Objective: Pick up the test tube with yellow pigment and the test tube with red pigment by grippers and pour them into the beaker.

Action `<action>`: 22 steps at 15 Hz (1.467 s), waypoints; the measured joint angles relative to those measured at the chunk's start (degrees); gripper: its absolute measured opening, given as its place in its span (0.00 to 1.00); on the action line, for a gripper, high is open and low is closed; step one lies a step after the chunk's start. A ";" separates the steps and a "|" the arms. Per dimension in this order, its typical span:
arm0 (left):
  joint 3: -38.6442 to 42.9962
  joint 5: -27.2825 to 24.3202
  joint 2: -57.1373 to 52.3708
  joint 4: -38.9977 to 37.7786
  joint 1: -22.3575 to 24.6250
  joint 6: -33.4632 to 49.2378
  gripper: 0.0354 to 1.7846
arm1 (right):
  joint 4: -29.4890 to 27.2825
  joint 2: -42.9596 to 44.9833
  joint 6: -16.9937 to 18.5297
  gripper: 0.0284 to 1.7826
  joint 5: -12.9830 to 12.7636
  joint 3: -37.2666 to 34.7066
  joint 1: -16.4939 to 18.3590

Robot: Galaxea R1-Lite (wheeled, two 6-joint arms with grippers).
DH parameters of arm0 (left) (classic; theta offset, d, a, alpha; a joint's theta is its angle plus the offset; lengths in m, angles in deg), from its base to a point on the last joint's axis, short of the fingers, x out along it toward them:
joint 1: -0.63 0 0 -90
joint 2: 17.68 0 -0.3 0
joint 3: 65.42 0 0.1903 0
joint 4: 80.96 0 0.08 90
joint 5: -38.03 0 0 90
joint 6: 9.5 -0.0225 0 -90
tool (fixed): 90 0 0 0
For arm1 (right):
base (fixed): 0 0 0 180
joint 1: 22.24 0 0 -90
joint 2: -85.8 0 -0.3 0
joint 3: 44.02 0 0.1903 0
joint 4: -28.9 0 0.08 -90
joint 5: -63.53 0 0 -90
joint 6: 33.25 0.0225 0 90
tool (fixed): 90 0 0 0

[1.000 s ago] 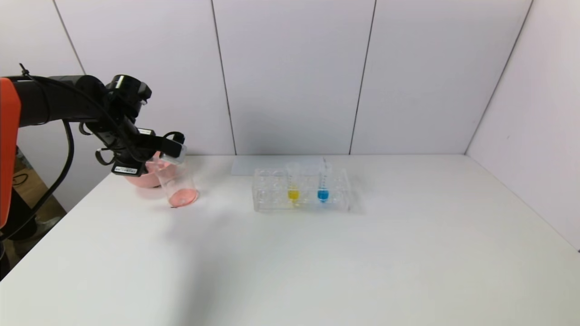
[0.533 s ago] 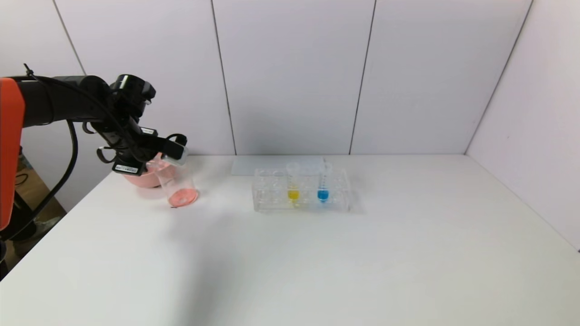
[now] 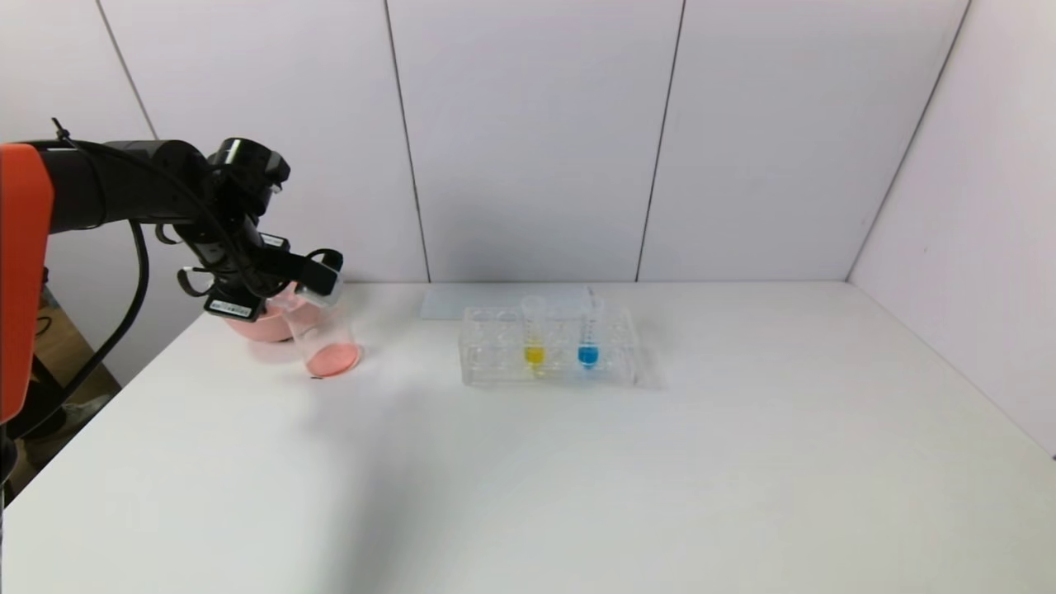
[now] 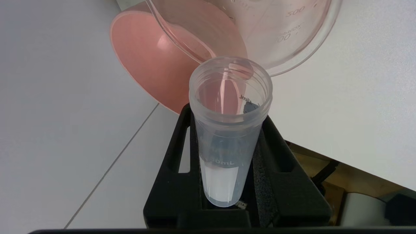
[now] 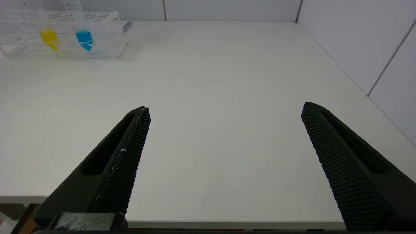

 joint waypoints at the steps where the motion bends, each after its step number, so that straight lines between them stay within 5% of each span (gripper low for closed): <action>1: 0.00 0.09 -0.02 0.00 -0.12 -0.09 0.25 | 0.00 0.00 0.00 0.95 0.01 0.00 0.00; 11: 0.16 -1.74 -2.17 -0.02 -0.20 2.24 0.25 | 0.00 0.00 0.00 0.95 0.00 0.00 0.05; 22: 0.49 -18.32 -7.19 -7.50 -0.11 33.55 0.25 | 0.00 0.00 0.00 0.95 0.00 0.00 0.00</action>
